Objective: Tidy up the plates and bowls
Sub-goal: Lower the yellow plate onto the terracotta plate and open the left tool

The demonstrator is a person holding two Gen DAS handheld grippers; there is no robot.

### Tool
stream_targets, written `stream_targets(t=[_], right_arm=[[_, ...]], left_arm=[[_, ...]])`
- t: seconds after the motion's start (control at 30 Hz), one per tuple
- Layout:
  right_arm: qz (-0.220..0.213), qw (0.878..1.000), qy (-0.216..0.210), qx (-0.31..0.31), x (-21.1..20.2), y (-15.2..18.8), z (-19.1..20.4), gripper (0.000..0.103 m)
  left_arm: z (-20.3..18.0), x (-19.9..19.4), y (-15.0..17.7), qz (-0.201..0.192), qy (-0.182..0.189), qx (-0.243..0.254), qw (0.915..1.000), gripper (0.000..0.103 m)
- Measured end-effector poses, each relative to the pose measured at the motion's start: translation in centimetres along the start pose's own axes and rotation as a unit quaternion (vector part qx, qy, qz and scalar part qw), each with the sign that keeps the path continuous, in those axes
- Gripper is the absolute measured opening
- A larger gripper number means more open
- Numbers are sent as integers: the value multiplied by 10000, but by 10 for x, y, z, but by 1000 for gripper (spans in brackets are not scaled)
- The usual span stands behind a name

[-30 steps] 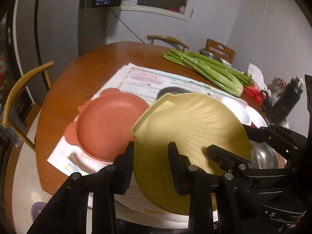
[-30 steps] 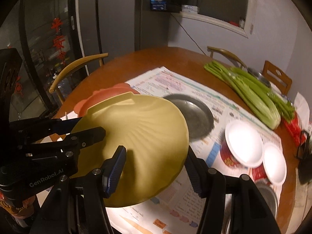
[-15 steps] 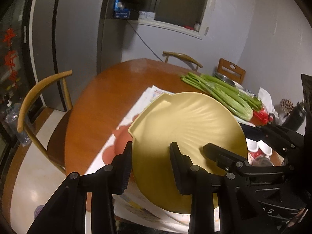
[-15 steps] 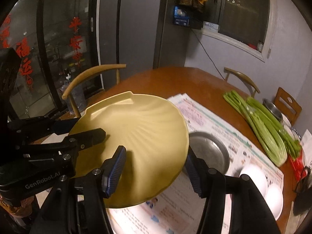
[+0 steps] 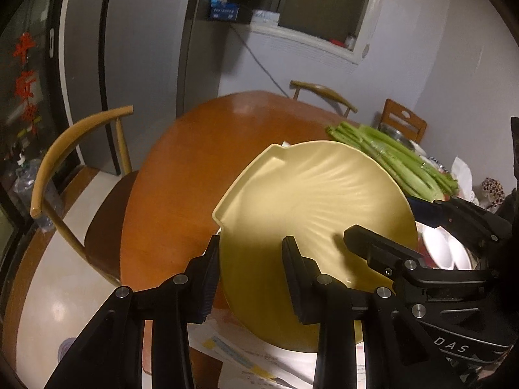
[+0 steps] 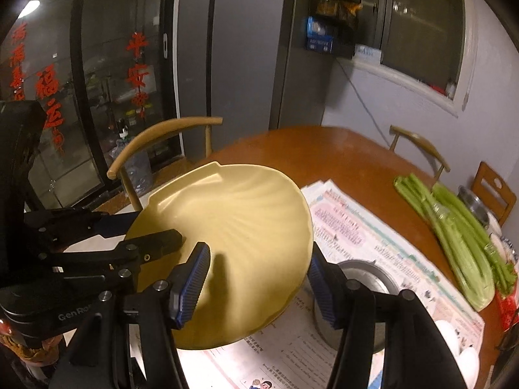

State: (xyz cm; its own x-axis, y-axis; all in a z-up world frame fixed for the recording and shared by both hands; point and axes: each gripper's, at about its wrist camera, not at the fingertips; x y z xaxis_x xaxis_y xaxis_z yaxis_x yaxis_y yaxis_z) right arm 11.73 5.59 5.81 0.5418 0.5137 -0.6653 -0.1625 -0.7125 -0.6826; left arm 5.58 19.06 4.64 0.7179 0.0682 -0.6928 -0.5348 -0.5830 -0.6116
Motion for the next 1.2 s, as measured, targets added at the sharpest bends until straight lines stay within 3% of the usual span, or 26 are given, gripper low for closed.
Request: stream_targets(t=[0.37,0.67,0.9,1.2], right_arm=[[408,9991,-149,6,43,18,2,60],[666,9977,-116,10,67,28,-1,59],[953,9954,121,-52,81,34,4,59],[994,9937,437,-271,82,34,13,59]], left_arm=[[12,43,13,262,-296,-15,9992,35],[12,54,21,302,-449,69,9985,34],[7,51,25,249,-353,173,9989,36],[9,48,27,247,-362,146,9989,36]])
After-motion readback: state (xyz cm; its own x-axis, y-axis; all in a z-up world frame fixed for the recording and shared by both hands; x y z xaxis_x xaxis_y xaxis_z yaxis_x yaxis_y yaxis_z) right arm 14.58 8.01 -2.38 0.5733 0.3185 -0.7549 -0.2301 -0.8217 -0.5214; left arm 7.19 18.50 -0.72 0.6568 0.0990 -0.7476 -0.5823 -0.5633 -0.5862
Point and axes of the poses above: each gripper's, at about its wrist camera, not at the fingertips, and x roughly the way its jaws point, z to its left, y to its underside, and after that the axes turned 15 degrees about -x, right-handed
